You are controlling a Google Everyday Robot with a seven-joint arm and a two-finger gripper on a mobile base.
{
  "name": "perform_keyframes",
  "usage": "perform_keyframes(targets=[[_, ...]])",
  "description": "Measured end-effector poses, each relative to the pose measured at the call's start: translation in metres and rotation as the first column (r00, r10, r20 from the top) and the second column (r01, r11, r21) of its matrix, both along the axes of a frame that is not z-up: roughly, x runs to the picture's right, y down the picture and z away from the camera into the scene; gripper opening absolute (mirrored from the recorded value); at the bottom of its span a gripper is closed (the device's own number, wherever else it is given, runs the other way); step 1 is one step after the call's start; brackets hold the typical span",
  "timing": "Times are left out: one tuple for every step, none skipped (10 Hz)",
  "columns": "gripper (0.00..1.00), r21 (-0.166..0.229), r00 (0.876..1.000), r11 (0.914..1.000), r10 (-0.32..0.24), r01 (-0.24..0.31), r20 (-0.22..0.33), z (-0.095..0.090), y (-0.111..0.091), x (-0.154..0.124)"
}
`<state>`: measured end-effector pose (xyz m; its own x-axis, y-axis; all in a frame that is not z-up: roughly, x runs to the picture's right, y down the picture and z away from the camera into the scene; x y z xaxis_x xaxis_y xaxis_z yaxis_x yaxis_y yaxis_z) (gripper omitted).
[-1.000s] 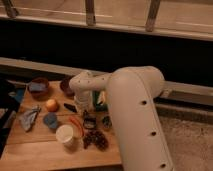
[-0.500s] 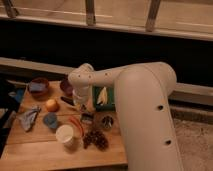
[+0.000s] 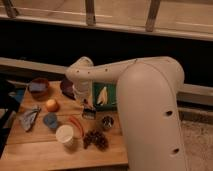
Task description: Place brush in metal cup
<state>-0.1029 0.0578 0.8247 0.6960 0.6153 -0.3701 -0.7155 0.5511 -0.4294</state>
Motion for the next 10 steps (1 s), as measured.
perform_keyframes(targets=[[0.00, 0.011, 0.999, 0.9999, -0.005, 0.006, -0.047, -0.006, -0.005, 0.017], [0.00, 0.019, 0.996, 0.9998, -0.005, 0.007, -0.092, -0.011, -0.010, 0.035], [0.00, 0.022, 0.991, 0.9997, -0.006, 0.009, -0.131, -0.016, -0.012, 0.047], [0.00, 0.026, 0.987, 0.9996, -0.006, 0.010, -0.158, -0.019, -0.014, 0.054], [0.00, 0.024, 0.982, 0.9996, -0.007, 0.012, -0.189, -0.022, -0.012, 0.063], [0.00, 0.018, 0.977, 0.9998, -0.003, 0.007, -0.212, -0.022, -0.009, 0.071], [0.00, 0.012, 0.974, 0.9999, 0.004, -0.001, -0.225, -0.022, -0.005, 0.078], [0.00, -0.001, 0.972, 0.9999, 0.011, -0.012, -0.234, -0.018, 0.003, 0.084], [0.00, -0.016, 0.970, 0.9993, 0.028, -0.033, -0.241, -0.013, 0.014, 0.089], [0.00, -0.026, 0.968, 0.9983, 0.045, -0.053, -0.248, -0.009, 0.022, 0.096]])
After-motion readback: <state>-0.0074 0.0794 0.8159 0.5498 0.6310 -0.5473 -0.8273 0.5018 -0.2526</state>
